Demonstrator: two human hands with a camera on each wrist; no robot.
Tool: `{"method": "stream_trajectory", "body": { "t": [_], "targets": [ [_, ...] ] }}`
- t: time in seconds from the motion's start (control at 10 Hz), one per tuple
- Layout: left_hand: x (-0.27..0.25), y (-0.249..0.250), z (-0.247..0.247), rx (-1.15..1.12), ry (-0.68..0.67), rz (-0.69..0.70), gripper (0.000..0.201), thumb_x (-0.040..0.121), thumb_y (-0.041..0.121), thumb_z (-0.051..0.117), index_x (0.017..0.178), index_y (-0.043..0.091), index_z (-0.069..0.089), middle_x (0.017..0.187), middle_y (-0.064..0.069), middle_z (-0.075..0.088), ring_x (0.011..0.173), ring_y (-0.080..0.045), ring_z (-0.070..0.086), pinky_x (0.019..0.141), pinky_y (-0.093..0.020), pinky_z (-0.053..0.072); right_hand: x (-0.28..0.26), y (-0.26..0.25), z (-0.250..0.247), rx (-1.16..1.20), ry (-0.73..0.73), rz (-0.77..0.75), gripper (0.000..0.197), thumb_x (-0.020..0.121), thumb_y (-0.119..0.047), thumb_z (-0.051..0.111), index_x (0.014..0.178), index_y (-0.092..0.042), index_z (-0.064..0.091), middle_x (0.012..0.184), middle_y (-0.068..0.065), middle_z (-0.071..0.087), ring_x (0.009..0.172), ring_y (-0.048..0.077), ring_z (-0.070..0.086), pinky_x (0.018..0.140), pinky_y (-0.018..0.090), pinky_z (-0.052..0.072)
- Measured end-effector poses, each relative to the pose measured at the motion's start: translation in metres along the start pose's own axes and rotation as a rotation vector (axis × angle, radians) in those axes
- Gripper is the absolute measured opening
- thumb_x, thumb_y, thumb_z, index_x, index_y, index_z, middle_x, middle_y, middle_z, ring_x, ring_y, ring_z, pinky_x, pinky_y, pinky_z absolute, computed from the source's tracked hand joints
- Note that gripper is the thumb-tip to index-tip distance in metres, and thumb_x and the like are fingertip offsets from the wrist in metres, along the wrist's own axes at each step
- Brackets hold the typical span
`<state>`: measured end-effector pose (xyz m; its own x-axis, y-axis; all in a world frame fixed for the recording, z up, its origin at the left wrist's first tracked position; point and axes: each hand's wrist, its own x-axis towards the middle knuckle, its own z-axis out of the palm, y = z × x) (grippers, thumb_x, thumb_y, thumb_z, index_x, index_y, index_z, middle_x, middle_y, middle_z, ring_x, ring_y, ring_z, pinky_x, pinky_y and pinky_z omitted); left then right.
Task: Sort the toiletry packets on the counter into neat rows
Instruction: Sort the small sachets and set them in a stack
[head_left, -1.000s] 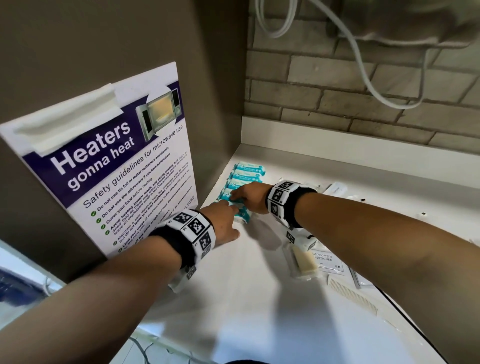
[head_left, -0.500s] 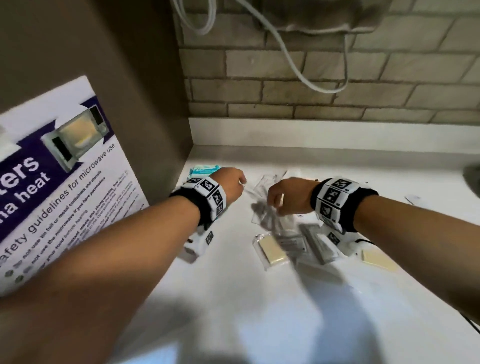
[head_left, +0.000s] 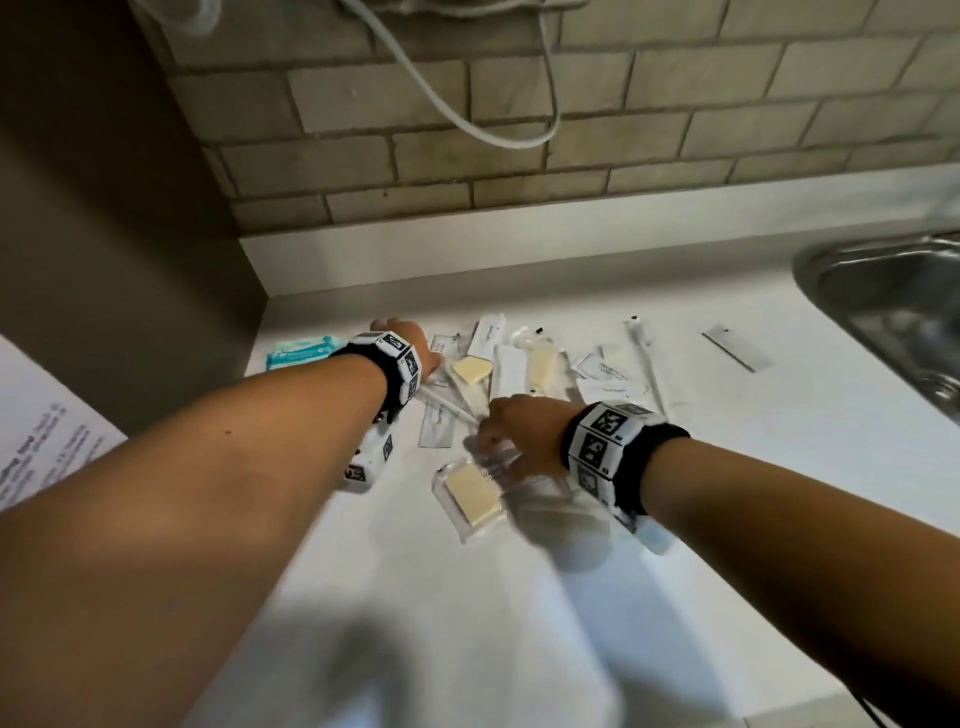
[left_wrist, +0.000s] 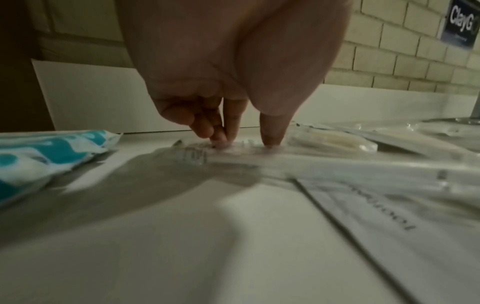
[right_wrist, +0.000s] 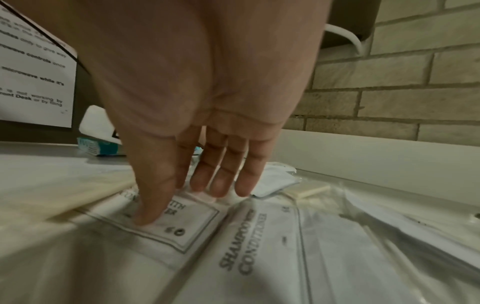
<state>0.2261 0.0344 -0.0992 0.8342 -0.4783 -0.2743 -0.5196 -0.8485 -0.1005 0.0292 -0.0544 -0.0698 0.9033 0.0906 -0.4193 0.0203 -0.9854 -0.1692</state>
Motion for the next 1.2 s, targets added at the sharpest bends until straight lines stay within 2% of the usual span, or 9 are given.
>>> {"method": "stream_trajectory", "body": {
  "t": [0.1,0.3,0.4,0.6,0.7,0.8,1.0,1.1,1.2],
  "targets": [
    [0.003,0.008,-0.003,-0.041,0.011,-0.017,0.046,0.093,0.048,0.05,0.104,0.006,0.067,0.112,-0.014,0.067,0.106,-0.031,0.061,0.089,-0.035,0.047,-0.001,0.014,-0.002,-0.016,-0.019,-0.025,0.049,0.084,-0.023,0.072,0.13,-0.022,0.054,0.128,0.0,0.053,0.119,0.02,0.053,0.084,0.022,0.036],
    [-0.002,0.021,-0.004,-0.221,-0.046,-0.044,0.03,0.091,0.021,0.056,0.113,0.004,0.066,0.115,-0.012,0.067,0.106,-0.028,0.064,0.072,-0.027,0.043,-0.01,0.037,-0.015,-0.172,-0.099,-0.085,0.033,0.089,-0.012,0.06,0.122,-0.008,0.058,0.124,0.008,0.056,0.115,0.024,0.054,0.091,0.026,0.042],
    [-0.001,0.025,-0.01,-0.357,0.03,-0.077,0.03,0.092,0.014,0.053,0.118,0.005,0.062,0.119,-0.015,0.065,0.109,-0.031,0.062,0.081,-0.031,0.048,-0.003,0.044,-0.017,-0.227,-0.14,-0.12,0.013,0.085,-0.01,0.061,0.098,-0.009,0.061,0.111,0.009,0.061,0.104,0.026,0.059,0.089,0.035,0.049],
    [-0.016,0.028,-0.051,-0.689,0.399,-0.005,0.022,0.086,0.013,0.06,0.108,0.017,0.06,0.111,-0.008,0.068,0.098,-0.03,0.063,0.075,-0.027,0.047,0.005,0.057,-0.018,-0.161,-0.187,-0.17,0.014,0.078,-0.016,0.071,0.078,-0.012,0.058,0.099,0.01,0.062,0.094,0.028,0.059,0.09,0.044,0.051],
    [-0.038,0.036,-0.07,-0.844,0.457,0.122,0.02,0.086,0.011,0.065,0.104,0.017,0.067,0.104,-0.004,0.068,0.096,-0.022,0.063,0.075,-0.021,0.045,-0.003,0.066,-0.029,-0.042,-0.049,-0.141,0.013,0.081,-0.018,0.07,0.089,-0.012,0.061,0.104,0.004,0.061,0.099,0.023,0.056,0.088,0.034,0.048],
    [-0.062,0.049,-0.072,-1.05,0.347,0.212,0.017,0.085,0.009,0.07,0.099,0.018,0.071,0.099,-0.005,0.069,0.086,-0.018,0.065,0.075,-0.028,0.057,-0.018,0.083,-0.059,0.063,0.166,-0.109,0.017,0.081,-0.013,0.07,0.087,-0.018,0.055,0.091,-0.002,0.058,0.086,0.018,0.052,0.066,0.024,0.038],
    [-0.089,0.091,-0.063,-1.312,0.149,0.208,0.014,0.098,0.016,0.053,0.099,0.012,0.066,0.083,-0.003,0.066,0.063,-0.008,0.062,0.053,-0.024,0.057,-0.042,0.113,-0.1,0.338,0.454,-0.036,0.032,0.072,-0.008,0.079,0.092,-0.017,0.055,0.078,-0.004,0.057,0.07,0.015,0.05,0.053,0.02,0.038],
    [-0.099,0.111,-0.067,-1.525,0.025,0.181,0.03,0.099,0.037,0.049,0.1,0.014,0.068,0.093,-0.007,0.069,0.075,-0.017,0.066,0.056,-0.03,0.058,-0.047,0.122,-0.094,0.423,0.5,-0.01,0.034,0.069,-0.01,0.083,0.088,-0.017,0.055,0.068,-0.009,0.052,0.062,0.012,0.048,0.051,0.02,0.037],
    [-0.102,0.123,-0.067,-1.371,0.068,0.22,0.025,0.095,0.034,0.057,0.106,0.014,0.064,0.098,-0.007,0.062,0.083,-0.018,0.061,0.057,-0.027,0.058,-0.05,0.127,-0.083,0.472,0.541,0.019,0.037,0.066,-0.021,0.087,0.083,-0.015,0.055,0.066,-0.006,0.052,0.065,0.017,0.051,0.056,0.025,0.043]
  ]
}}
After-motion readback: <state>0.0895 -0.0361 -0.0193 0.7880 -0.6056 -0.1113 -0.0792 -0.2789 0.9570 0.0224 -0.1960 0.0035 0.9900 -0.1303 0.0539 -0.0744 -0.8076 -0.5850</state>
